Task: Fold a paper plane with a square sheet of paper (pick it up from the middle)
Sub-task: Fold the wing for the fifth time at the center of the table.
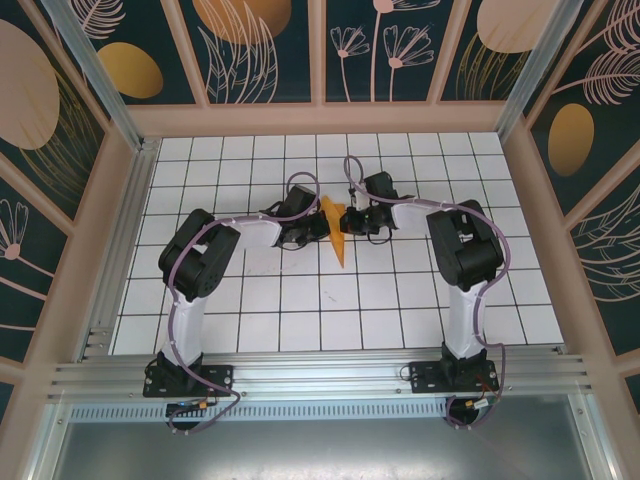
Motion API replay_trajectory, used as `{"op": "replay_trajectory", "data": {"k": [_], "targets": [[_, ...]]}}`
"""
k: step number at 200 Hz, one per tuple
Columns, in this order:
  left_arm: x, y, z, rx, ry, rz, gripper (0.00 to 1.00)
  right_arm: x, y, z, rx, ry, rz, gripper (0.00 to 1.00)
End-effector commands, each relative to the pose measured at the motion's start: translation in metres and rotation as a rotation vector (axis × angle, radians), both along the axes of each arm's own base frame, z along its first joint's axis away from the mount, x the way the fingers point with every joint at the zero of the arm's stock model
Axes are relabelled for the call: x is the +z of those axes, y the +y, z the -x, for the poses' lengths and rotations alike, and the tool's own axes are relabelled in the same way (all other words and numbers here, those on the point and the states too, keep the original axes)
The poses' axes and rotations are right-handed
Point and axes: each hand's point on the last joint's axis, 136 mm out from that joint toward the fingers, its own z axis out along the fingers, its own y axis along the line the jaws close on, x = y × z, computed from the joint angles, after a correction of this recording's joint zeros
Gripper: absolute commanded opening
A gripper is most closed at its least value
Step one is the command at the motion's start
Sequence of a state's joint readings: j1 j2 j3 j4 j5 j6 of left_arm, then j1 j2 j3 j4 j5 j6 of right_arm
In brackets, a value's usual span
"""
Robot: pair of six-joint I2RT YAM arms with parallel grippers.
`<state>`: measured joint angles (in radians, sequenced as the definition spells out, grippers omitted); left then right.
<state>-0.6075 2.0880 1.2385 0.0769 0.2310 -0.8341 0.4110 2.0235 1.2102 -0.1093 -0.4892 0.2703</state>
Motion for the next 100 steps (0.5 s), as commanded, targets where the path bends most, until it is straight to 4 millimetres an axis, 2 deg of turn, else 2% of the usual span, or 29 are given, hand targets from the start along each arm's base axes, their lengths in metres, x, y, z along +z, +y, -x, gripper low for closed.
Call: {"op": "replay_trajectory", "data": {"k": [1,62,82,100], "targets": [[-0.037,0.013,0.02,-0.03,0.104,-0.089,0.0,-0.004,-0.002,-0.008,0.002,-0.004,0.015,0.01],[-0.035,0.011,0.019,-0.059,0.091,-0.093,0.0,-0.01,-0.008,-0.01,-0.005,-0.008,0.05,0.01],[-0.023,0.008,0.015,-0.067,0.065,-0.086,0.0,-0.017,-0.009,-0.009,-0.01,0.009,0.064,0.01],[0.0,0.004,0.009,-0.068,0.019,-0.057,0.0,-0.023,-0.011,-0.007,-0.012,0.024,0.079,0.01]]}}
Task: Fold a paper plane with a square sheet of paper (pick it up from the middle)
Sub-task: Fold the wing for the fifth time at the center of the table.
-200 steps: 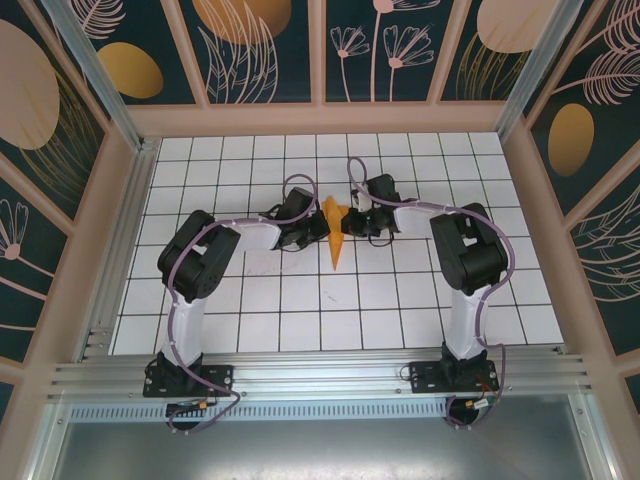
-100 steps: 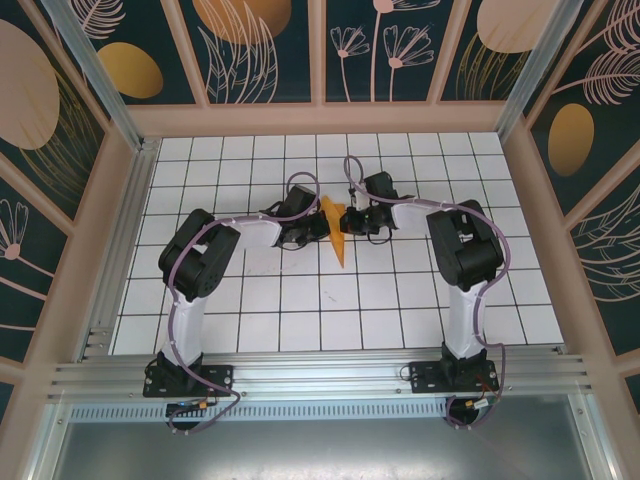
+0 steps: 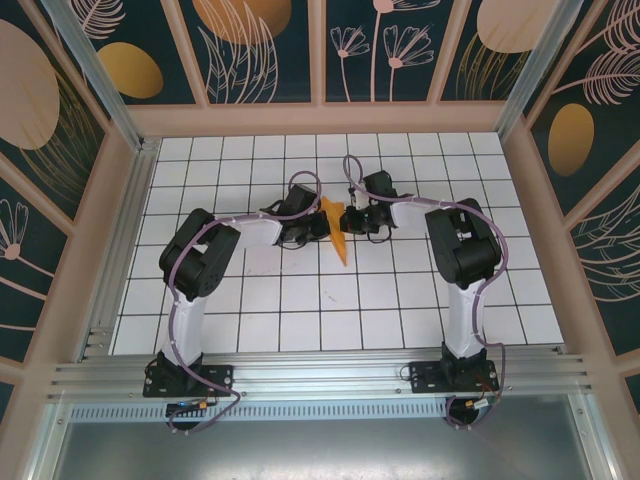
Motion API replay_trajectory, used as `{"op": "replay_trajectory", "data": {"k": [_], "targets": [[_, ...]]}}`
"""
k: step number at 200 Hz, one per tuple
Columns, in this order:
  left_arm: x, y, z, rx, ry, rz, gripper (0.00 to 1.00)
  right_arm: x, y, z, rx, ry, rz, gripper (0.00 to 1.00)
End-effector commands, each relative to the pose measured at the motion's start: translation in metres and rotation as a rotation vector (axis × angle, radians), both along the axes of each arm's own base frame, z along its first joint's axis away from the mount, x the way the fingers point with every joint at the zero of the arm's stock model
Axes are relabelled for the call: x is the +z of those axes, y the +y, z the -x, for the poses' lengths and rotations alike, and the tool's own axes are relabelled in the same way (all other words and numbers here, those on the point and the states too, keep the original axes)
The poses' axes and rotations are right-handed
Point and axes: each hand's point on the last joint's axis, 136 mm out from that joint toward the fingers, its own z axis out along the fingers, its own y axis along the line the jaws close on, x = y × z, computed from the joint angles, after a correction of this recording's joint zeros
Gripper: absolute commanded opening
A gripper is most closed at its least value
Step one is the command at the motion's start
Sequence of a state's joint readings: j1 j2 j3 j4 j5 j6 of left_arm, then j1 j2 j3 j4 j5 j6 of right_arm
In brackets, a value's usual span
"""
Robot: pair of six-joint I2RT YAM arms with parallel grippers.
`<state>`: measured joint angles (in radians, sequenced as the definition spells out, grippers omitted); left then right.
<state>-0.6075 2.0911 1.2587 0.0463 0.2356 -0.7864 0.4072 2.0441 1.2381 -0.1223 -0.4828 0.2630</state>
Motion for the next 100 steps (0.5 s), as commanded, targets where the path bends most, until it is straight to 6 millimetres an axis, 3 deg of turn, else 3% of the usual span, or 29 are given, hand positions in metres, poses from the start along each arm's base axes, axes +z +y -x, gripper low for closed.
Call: {"op": "replay_trajectory", "data": {"k": [1,26,52,73,100], "targets": [[0.0,0.005,0.009,-0.028,0.028,-0.031,0.0,-0.021,-0.011,-0.001,-0.011,0.026,0.071,0.01],[0.041,0.0,0.004,-0.016,-0.054,0.051,0.0,-0.024,-0.013,-0.001,-0.016,0.032,0.089,0.01],[0.067,-0.007,0.001,-0.009,-0.121,0.146,0.0,-0.027,-0.015,-0.001,-0.016,0.038,0.099,0.01],[0.07,-0.01,-0.005,0.009,-0.136,0.171,0.0,-0.029,-0.015,0.0,-0.015,0.04,0.104,0.01],[0.058,-0.016,-0.012,0.016,-0.119,0.175,0.0,-0.031,-0.016,0.001,-0.015,0.047,0.105,0.01]]}}
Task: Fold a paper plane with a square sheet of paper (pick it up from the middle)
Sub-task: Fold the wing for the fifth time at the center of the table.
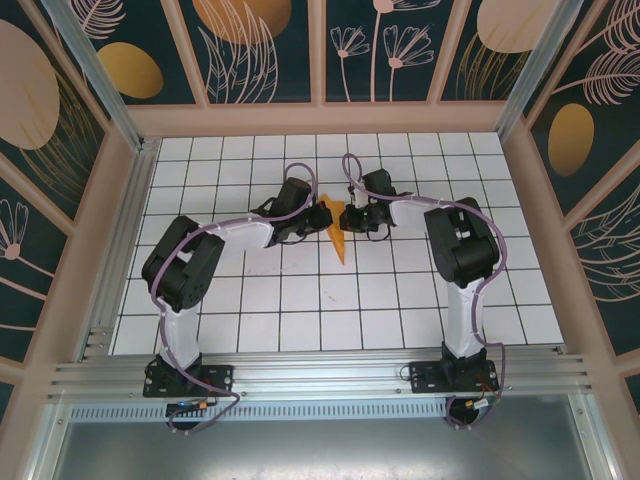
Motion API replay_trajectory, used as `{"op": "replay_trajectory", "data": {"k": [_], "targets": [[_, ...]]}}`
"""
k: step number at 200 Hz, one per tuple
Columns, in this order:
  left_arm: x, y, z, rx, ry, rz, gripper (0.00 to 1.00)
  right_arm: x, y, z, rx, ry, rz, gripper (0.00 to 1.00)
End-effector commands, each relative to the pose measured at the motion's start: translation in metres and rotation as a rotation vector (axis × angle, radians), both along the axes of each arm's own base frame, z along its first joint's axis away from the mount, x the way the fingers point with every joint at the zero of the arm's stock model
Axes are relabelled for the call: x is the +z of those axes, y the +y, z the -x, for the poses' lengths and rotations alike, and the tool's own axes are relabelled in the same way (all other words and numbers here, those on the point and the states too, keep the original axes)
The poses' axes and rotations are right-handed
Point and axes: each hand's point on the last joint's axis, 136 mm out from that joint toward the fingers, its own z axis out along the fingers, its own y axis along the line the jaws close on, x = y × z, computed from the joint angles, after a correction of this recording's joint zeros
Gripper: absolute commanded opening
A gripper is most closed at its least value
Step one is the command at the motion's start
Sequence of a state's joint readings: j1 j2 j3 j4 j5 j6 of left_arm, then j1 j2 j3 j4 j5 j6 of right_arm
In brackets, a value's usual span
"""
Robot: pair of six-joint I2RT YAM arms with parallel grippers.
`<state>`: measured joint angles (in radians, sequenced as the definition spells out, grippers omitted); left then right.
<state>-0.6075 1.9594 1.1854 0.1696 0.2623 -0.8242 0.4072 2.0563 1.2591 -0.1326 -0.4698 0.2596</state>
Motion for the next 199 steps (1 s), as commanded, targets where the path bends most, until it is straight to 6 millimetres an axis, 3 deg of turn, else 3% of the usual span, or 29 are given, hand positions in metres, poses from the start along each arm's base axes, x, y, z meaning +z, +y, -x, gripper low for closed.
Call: {"op": "replay_trajectory", "data": {"k": [1,82,115,199], "targets": [[-0.002,-0.009,-0.009,0.007,0.0,0.04,0.0,-0.03,-0.015,0.006,-0.011,0.054,0.094,0.01],[-0.033,-0.017,-0.024,0.041,0.055,0.032,0.0,-0.034,-0.016,0.008,-0.009,0.062,0.096,0.0],[-0.05,-0.007,-0.024,0.095,0.103,-0.02,0.0,-0.035,-0.017,0.008,-0.012,0.065,0.102,0.0],[-0.058,-0.001,-0.019,0.109,0.131,-0.044,0.0,-0.036,-0.017,0.007,-0.018,0.069,0.105,0.0]]}}
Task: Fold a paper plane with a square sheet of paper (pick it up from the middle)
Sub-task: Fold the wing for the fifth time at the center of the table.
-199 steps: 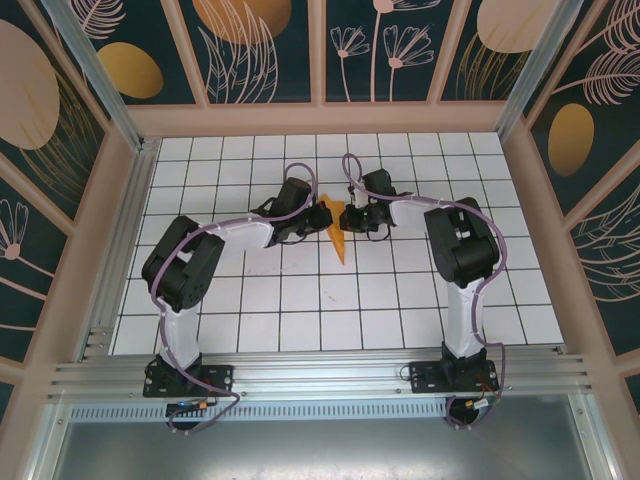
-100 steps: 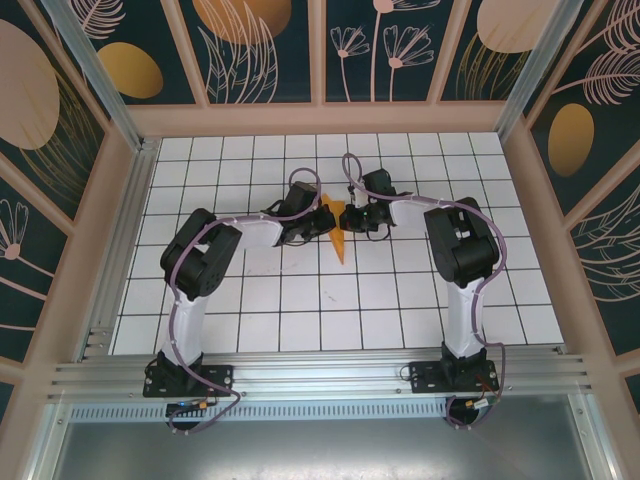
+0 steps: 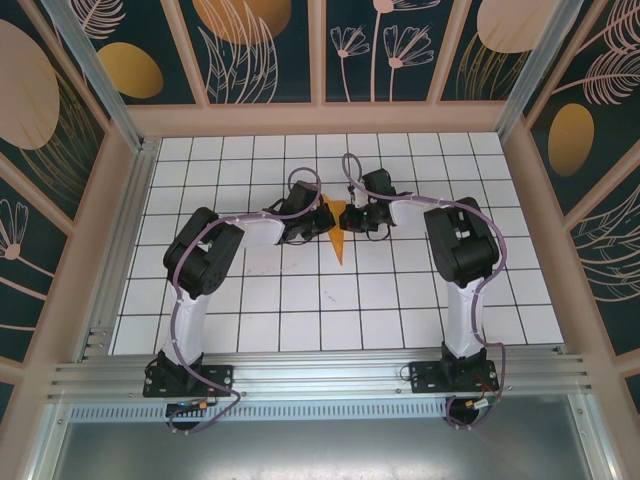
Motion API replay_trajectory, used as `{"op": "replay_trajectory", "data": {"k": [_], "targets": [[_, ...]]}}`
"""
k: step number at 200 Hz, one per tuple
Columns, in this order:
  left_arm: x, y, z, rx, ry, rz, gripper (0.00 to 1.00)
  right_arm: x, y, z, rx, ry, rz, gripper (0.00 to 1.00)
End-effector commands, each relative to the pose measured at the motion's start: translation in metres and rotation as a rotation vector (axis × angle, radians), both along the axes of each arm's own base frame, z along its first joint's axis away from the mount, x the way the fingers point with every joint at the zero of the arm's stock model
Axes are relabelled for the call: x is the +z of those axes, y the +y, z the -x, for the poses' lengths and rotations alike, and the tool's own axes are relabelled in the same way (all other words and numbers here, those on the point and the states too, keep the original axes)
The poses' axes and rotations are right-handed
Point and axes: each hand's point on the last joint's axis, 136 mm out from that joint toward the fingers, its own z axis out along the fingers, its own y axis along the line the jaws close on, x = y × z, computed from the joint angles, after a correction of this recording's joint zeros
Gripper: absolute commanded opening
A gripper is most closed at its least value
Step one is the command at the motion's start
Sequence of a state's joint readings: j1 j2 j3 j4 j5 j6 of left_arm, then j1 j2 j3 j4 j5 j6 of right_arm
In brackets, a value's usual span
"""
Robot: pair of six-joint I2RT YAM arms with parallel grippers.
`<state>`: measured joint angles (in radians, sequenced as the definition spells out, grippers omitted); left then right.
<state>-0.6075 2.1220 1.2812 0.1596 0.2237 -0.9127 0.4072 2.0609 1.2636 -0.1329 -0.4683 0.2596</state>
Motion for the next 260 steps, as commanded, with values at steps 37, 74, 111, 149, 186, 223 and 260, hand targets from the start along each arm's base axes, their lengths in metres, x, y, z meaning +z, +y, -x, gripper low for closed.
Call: {"op": "replay_trajectory", "data": {"k": [37,74,111,149,186,223,260], "targets": [[-0.015,0.008,0.002,0.035,0.043,-0.029,0.0,-0.035,-0.018,0.008,-0.021,0.069,0.106,0.0],[-0.023,0.011,0.007,0.043,0.066,-0.037,0.0,-0.035,-0.018,0.008,-0.026,0.073,0.107,0.01],[-0.031,0.015,0.012,0.051,0.086,-0.047,0.0,-0.034,-0.017,0.007,-0.027,0.076,0.101,0.01],[-0.038,0.015,0.015,0.047,0.107,-0.052,0.0,-0.033,-0.015,0.008,-0.026,0.082,0.089,0.02],[-0.043,0.016,0.016,0.047,0.118,-0.059,0.0,-0.009,-0.009,0.002,-0.052,0.069,0.033,0.09],[-0.047,0.016,0.019,0.036,0.128,-0.059,0.0,0.047,-0.023,-0.008,-0.167,-0.024,-0.029,0.21],[-0.047,0.012,0.019,0.022,0.129,-0.047,0.0,0.046,-0.029,0.008,-0.177,-0.016,0.014,0.21]]}}
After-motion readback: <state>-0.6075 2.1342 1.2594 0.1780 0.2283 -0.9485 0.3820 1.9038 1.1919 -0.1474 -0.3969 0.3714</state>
